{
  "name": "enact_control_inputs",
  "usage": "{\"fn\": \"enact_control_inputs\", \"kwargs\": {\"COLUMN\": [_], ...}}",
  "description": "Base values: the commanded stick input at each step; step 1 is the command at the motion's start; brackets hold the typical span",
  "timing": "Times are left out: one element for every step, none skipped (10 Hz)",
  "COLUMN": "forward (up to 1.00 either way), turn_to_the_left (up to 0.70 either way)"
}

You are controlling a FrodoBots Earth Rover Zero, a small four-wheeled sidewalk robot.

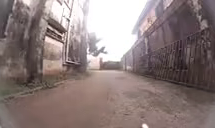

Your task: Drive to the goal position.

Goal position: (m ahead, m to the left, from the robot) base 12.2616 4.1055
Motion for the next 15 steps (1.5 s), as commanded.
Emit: {"fn": "enact_control_inputs", "kwargs": {"forward": [0.70, 0.70, 0.70, 0.70, 0.70, 0.70, 0.70, 0.70, 0.70, 0.70, 0.70, 0.70, 0.70, 0.70, 0.70], "turn_to_the_left": [0.00, 0.00, 0.00, 0.00, 0.00, 0.00, 0.00, 0.00, 0.00, -0.08, -0.29, -0.35, -0.35, -0.17, 0.00]}}
